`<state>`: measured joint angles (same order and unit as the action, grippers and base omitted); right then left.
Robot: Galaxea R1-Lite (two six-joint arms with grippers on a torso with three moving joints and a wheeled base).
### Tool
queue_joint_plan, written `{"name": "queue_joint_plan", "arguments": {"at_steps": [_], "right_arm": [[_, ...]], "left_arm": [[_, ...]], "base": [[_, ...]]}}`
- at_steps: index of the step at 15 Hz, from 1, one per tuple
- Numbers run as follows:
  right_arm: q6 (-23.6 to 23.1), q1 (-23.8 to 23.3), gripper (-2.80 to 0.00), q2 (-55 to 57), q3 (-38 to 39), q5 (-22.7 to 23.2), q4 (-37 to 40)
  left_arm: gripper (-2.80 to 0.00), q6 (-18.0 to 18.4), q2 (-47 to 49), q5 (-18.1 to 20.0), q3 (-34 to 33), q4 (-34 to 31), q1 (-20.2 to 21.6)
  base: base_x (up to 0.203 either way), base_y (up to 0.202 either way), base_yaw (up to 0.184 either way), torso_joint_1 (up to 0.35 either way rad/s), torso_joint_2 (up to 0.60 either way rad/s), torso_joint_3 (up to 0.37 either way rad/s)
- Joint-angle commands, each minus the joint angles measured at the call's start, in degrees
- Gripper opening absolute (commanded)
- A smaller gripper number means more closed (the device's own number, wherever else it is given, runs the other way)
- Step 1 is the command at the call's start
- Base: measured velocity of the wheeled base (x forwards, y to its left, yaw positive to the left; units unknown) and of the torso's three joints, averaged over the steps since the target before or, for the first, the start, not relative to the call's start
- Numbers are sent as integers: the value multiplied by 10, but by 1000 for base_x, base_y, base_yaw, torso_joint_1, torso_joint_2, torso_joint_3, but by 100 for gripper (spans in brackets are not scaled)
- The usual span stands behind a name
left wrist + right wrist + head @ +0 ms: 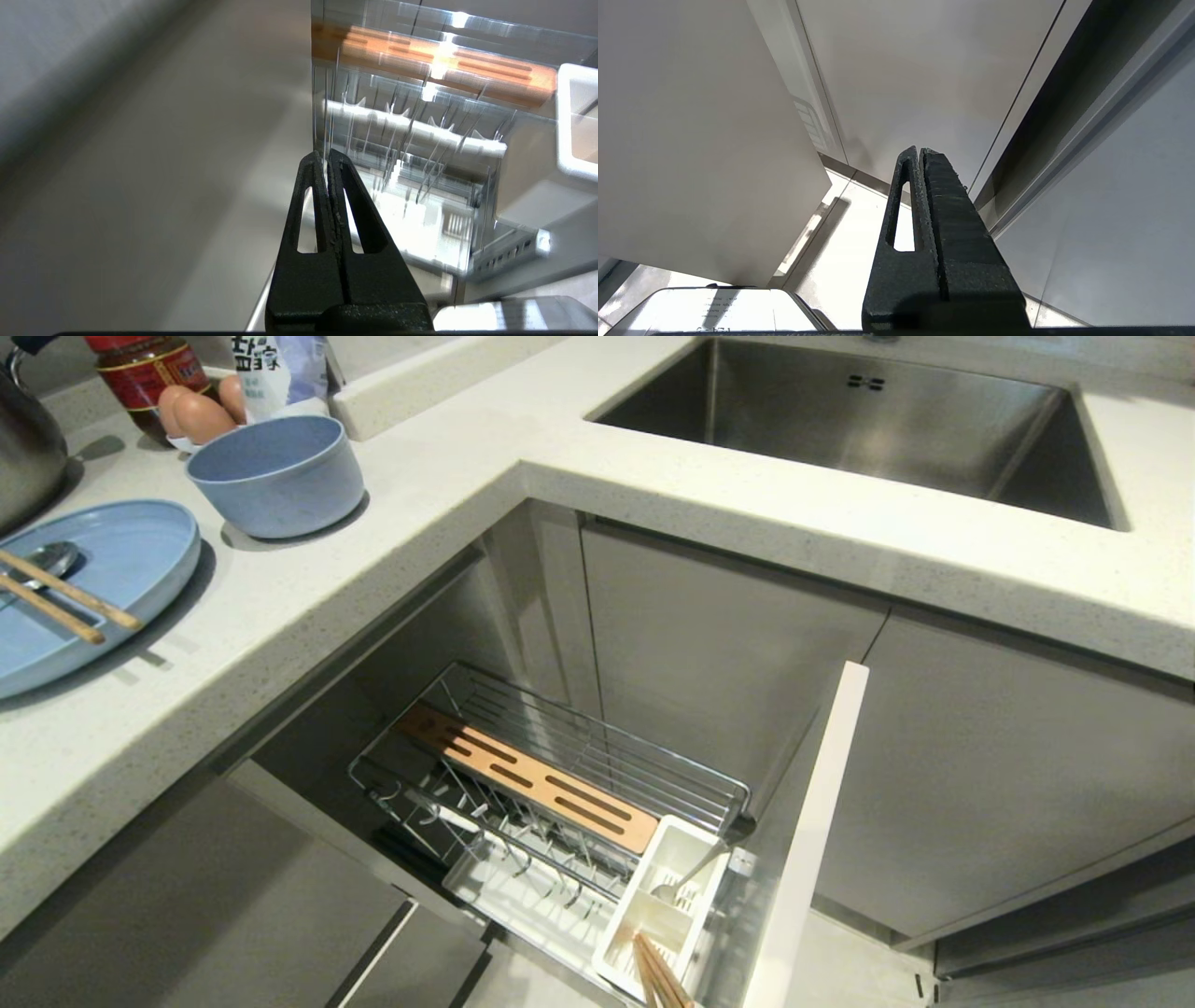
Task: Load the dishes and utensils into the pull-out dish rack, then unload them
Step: Pick up the chopsticks and place it in the cupboard
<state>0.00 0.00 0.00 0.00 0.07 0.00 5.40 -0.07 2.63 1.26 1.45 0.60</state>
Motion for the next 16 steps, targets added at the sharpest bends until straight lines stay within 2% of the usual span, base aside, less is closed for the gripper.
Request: {"name": "queue_joint_plan", "arguments": {"at_steps": [1, 5, 8, 11, 13, 15, 16], "right_arm": [[0, 0, -280, 0, 0, 0, 0], [0, 0, -280, 0, 0, 0, 0], [0, 0, -280, 0, 0, 0, 0], [0, 0, -280, 0, 0, 0, 0], [0, 0, -280, 0, 0, 0, 0], [0, 0, -280, 0, 0, 0, 0], [0, 0, -280, 0, 0, 0, 0]], "left_arm": [[-280, 0, 1, 11, 49, -2, 0], [-280, -1, 30, 79, 234, -68, 0], [-280, 2, 167, 92, 400, -101, 2], [-280, 6, 331, 60, 574, -111, -3], [-280, -1, 431, 30, 659, -114, -12], [-280, -47, 524, -5, 735, -116, -17], [-280, -83, 562, -27, 764, -117, -22]], "base": [[0, 0, 0, 0, 0, 0], [0, 0, 0, 0, 0, 0], [0, 0, 0, 0, 0, 0], [0, 0, 0, 0, 0, 0], [0, 0, 0, 0, 0, 0], [0, 0, 0, 0, 0, 0], [0, 0, 0, 0, 0, 0]]}}
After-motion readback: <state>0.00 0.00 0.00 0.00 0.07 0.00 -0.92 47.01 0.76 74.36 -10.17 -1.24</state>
